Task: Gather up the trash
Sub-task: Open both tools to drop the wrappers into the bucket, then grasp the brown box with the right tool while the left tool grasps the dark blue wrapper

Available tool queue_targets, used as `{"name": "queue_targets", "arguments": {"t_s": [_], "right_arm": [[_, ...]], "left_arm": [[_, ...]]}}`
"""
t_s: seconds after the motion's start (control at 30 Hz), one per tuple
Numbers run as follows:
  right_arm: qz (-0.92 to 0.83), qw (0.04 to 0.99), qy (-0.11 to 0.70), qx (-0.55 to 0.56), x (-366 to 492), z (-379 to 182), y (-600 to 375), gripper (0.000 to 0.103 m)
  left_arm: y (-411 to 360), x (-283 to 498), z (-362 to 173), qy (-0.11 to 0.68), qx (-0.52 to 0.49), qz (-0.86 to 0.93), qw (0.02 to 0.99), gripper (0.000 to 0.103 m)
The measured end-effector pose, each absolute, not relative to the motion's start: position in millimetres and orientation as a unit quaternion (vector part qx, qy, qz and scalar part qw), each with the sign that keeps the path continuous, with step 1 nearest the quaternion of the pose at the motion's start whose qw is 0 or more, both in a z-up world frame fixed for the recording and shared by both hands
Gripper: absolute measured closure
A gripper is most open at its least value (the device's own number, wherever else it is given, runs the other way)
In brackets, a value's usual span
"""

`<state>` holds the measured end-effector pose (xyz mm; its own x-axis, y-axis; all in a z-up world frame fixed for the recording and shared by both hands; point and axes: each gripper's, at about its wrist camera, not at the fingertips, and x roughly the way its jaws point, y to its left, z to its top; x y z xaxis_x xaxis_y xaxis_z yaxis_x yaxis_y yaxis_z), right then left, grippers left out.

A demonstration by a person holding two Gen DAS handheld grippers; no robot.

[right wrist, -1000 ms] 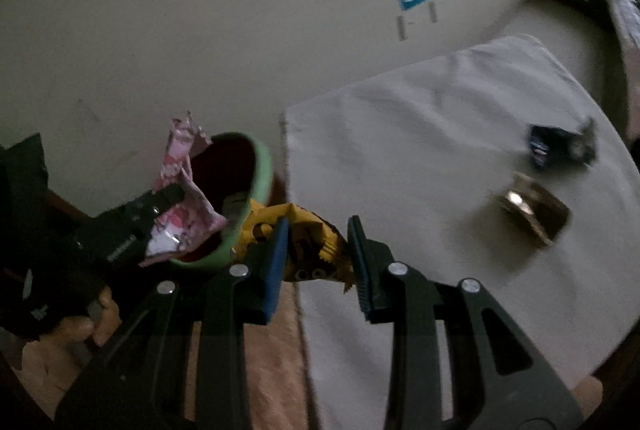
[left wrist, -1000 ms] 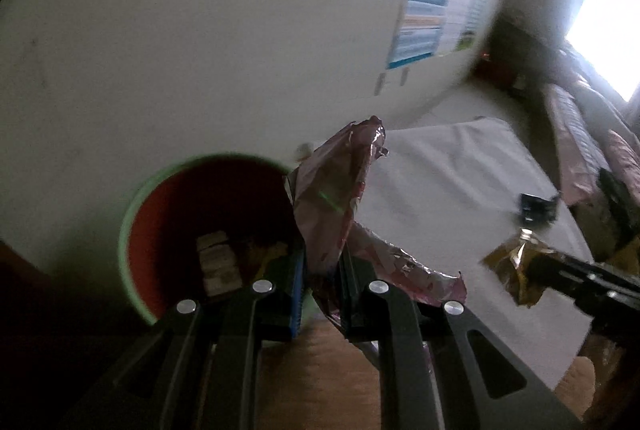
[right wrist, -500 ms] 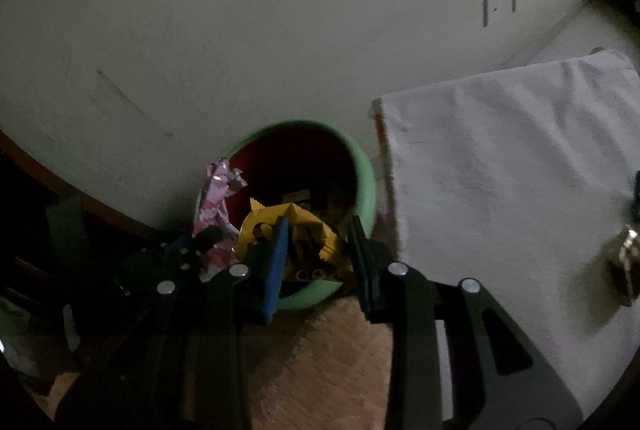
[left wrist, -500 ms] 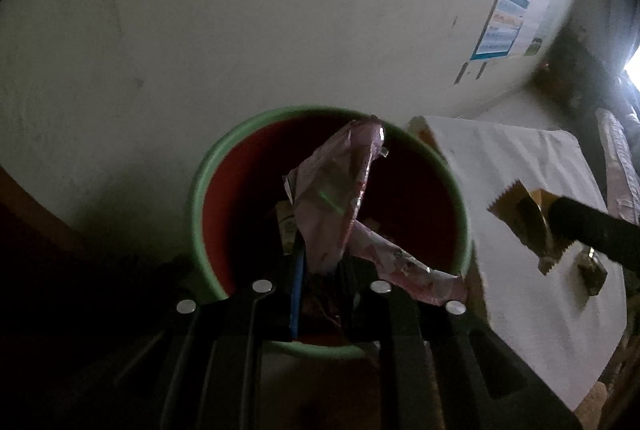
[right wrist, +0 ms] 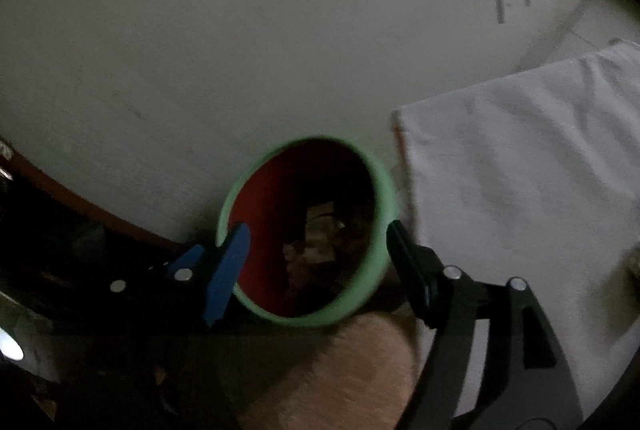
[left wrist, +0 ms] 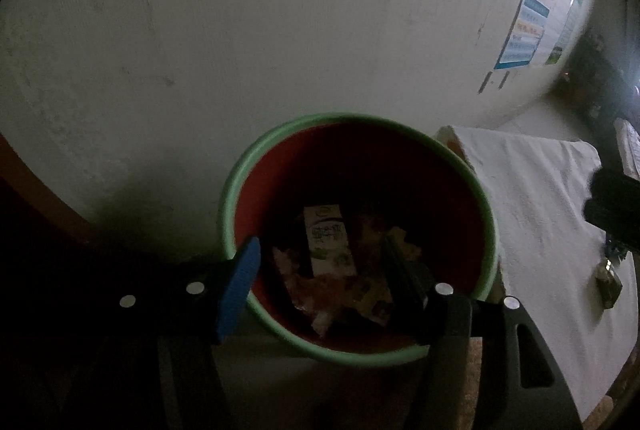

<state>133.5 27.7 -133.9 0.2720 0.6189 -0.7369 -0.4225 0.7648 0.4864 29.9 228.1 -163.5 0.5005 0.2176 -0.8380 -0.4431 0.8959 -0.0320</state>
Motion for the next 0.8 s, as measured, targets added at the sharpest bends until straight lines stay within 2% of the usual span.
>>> {"name": "queue_targets", "arguments": {"t_s": [0.03,0.23,0.3,0.4,0.53,0.7,0.73,0.8], "right_arm": [[0.318,0.798,0.503,0.094,135,-134,13,0.029],[0.17,0.843,0.509,-0.002,145,-156,-113,0.028],[0.126,0.843,0.522,-0.022,149,-168,-157,0.023],[0.081,0.827,0.554,-0.049,156,-190,-204,0.023],[0.072,0.814,0.574,-0.06,166,-209,-230,0.023],[0.111,0.795,0.591,-0.079,178,-226,-216,0.023],[0.114,0.793,0.592,-0.084,178,-230,-214,0.023],[0.118,0.796,0.588,-0.088,171,-237,-212,0.038]], "left_arm": [[227,30,-162,0.461,-0.121,0.189,0.859,0.043],[212,32,-153,0.45,-0.112,0.168,0.87,0.036],[204,33,-151,0.451,-0.111,0.158,0.871,0.036],[189,37,-151,0.458,-0.102,0.144,0.871,0.036],[163,41,-145,0.46,-0.08,0.121,0.876,0.036],[133,43,-130,0.456,-0.045,0.1,0.883,0.036],[127,43,-127,0.456,-0.041,0.097,0.884,0.036],[118,45,-122,0.456,-0.031,0.089,0.885,0.036]]}}
